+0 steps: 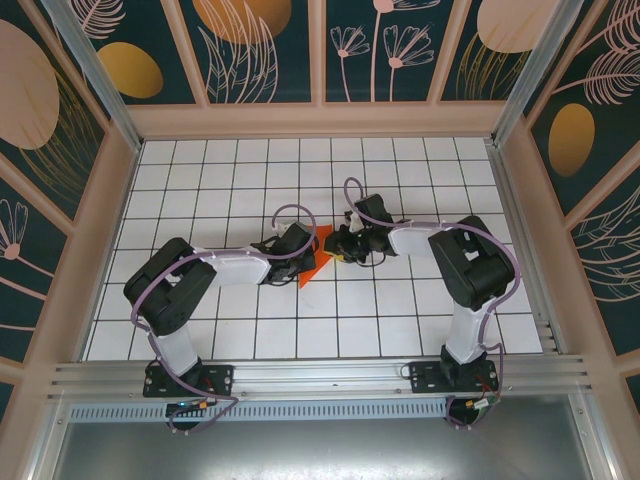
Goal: Fold a paper plane with a square sheet of paper (pick it up from the middle)
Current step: Fourth fold the wing at the center of the table.
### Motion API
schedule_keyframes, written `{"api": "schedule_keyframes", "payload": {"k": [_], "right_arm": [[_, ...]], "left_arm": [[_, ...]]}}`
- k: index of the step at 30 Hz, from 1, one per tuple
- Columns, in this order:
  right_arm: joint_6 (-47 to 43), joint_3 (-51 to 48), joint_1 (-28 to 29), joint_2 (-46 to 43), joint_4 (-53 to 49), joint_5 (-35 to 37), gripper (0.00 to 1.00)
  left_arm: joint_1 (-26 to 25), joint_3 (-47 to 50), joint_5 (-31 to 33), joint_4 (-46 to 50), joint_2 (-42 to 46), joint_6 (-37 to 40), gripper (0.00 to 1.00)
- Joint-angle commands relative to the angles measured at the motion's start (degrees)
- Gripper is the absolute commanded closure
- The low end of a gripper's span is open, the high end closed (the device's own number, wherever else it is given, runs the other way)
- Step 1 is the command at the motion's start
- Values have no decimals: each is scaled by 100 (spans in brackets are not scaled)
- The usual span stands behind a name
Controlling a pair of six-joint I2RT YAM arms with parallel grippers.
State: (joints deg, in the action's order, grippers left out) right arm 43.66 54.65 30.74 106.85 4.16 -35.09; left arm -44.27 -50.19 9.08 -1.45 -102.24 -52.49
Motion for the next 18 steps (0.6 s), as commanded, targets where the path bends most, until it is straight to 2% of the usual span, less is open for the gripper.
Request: {"api": "schedule_keyframes", "payload": {"k": [1,8,12,15,18], "right_arm": [[151,-2,26,168,255,-267,74],[152,78,28,318,323,-294,84],[187,53,3,146,315,-212,100],[95,-13,-105,-325,162,35,100],[-50,5,-201,-763,-176,346,100]], "left_arm": [[-14,146,-60,207,65,-124,96],[65,105,-98,216,371,-121,83],[177,179,-74,183,916,-66,71],[299,339,-80,90,1350,42,63],[448,636,40,-94,1882,94,51]]}}
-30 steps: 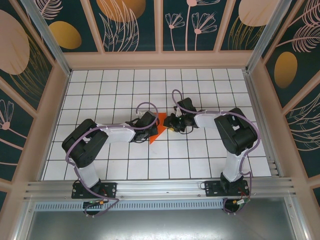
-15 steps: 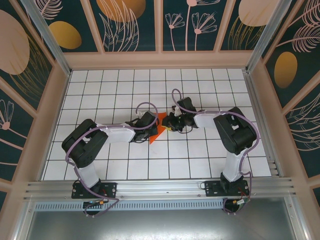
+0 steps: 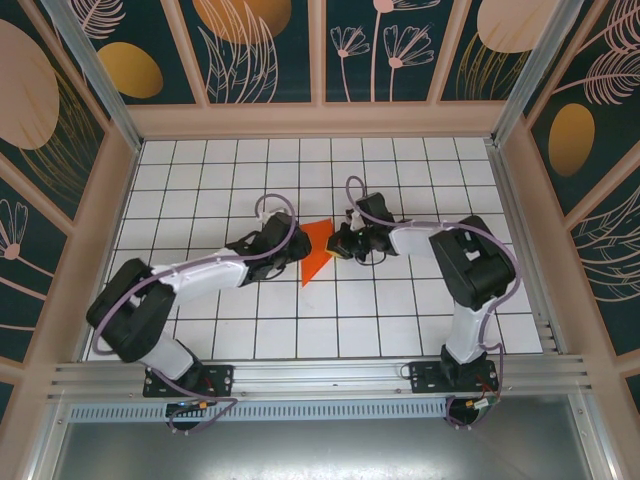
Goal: Fold a paper plane with a square sheet of paper (pick it up from the middle)
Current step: Fourth fold the wing at the center of the table.
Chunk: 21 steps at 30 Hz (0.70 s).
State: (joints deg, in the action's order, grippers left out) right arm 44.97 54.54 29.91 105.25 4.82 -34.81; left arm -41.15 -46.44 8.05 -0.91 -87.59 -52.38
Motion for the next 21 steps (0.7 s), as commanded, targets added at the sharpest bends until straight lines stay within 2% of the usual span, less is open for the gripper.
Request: {"api": "schedule_keyframes", "payload": {"k": [1,6,13,17,21], "right_arm": [[-198,15,-141,-719,-339,403,100],[-59,21,-164,-1225,-727,847,100],[331,145,-99,-1332,-1013,1359,100],[965,24,-100,-1196,-854,1272,100],[1511,-78,-151,-1033,-872,1259,100]], "left_arm": [[171,343,168,-241,589,135,47],[197,739,343,-786,1396,638,27],[195,1179,-280,-1931,1695,1613,6],[174,1449,-808,-2902,1374,2062,3],[-11,1498,-928,-3530,840,2668,4]]}}
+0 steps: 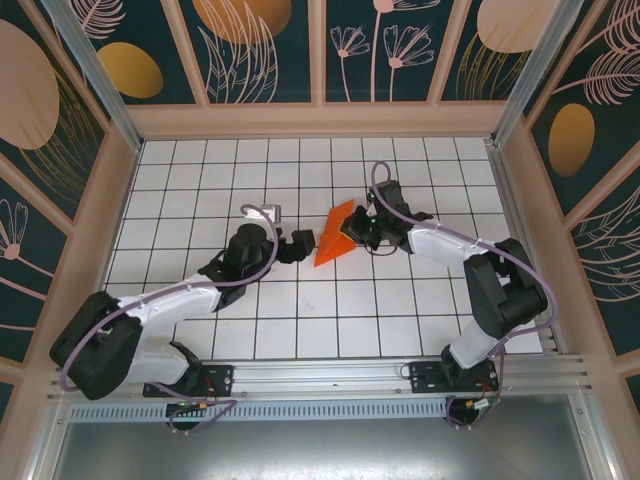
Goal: Fold a paper plane with a square sheet of paper (pick it up from the middle)
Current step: Fourth fold the wing at the center of the table.
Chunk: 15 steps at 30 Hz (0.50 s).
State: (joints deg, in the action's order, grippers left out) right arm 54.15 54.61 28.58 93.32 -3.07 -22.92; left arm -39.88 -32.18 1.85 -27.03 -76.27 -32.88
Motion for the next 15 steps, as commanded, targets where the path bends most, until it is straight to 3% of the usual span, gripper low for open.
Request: {"api": "schedule_keyframes", "payload": {"k": [1,10,15], "right_arm": [[682,-93,-28,195,-87,45,100],[1168,-96,-206,398,-721,-40,100],[1185,22,-256,459,-1016,-29,100]], "left_arm": [[-204,72,-317,-1050,-412,868,5],[-510,-553,18,-1098,-1803,1799,10],[-579,-793,-254,-1303,-2436,2047,16]]}}
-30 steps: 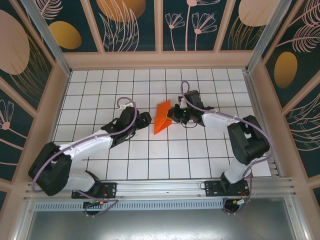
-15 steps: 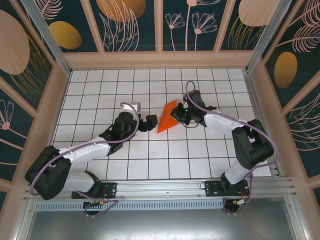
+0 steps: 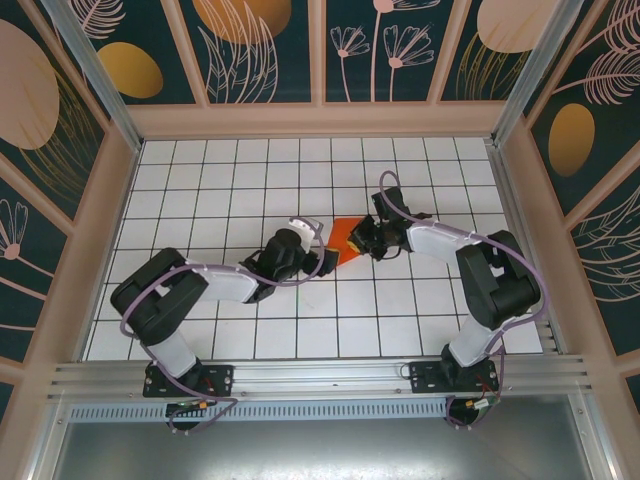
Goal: Fold a paper plane with a square sheet of paper (pick it up from the middle)
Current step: Fourth fold the wing at the center of the table.
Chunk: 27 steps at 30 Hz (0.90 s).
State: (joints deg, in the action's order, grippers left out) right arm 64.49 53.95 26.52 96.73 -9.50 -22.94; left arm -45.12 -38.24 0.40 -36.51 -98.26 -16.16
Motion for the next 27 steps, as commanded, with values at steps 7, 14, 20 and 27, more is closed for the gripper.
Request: {"api": "schedule_keyframes", "payload": {"k": [7,14,20,27], "right_arm": [[222,200,-138,192,-576,-132,100],[222,372,-147,263,-761,-174,100],[214,463,-140,301,-862,-202,100],[129,568,-105,396,-908,-303,100]], "left_arm": [[-140,-290,-469,-679,-700,837,21],[-161,-400,-752,-702,-932,963,26],[-174,-546,-903,-608,-1082,1065,31],[-189,-789,-944,-376,-1266,1132,48]]}}
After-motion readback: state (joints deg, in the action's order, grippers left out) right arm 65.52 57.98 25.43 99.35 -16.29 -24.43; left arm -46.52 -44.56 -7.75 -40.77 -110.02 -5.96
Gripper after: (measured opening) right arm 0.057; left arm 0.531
